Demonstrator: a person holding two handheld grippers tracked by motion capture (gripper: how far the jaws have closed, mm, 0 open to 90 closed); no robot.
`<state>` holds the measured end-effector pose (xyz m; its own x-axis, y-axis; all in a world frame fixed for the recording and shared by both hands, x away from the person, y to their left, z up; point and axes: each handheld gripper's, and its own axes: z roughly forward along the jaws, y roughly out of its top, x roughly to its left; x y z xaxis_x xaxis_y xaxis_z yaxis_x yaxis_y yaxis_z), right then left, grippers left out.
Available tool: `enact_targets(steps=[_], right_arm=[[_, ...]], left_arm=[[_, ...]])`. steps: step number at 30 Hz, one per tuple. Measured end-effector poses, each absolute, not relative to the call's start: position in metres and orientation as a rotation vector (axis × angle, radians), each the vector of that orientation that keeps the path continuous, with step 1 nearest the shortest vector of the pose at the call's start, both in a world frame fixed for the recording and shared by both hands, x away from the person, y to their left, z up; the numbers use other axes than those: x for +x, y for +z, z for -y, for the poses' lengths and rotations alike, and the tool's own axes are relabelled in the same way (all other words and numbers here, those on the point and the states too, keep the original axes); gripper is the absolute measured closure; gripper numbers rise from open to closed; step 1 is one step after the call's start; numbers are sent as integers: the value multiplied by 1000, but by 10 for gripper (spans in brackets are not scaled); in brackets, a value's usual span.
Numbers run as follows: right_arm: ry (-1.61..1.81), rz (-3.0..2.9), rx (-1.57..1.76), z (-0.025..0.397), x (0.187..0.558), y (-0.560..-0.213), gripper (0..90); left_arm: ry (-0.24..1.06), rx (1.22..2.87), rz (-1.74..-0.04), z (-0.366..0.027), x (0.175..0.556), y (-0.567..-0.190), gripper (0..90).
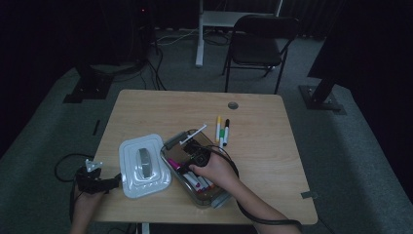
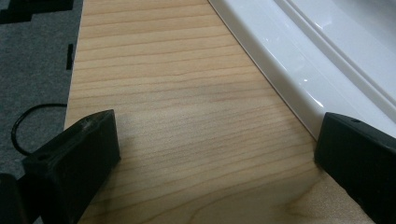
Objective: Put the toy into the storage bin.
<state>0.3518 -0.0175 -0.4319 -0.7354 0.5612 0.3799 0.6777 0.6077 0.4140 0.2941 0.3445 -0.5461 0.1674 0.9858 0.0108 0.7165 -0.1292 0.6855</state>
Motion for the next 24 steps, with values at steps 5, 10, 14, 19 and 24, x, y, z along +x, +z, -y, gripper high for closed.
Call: enact_targets(steps=[5, 10, 14, 19, 24], right_arm=[[-763, 2628, -1023, 12, 353, -439, 768], [-656, 2647, -1019, 7, 357, -453, 767], [-608, 2644, -1018, 4, 357, -462, 765], [-579, 2653, -1012, 2, 356, -468, 753], [-598, 2670, -1003, 3, 356, -469, 712]], left_arm=[[649, 1909, -1605, -345, 294, -546, 5], [647, 1910, -1606, -344, 294, -546, 5], [647, 1911, -1605, -345, 294, -546, 5], [647, 1911, -1606, -345, 294, -546, 5], [647, 1911, -1605, -345, 294, -546, 6]])
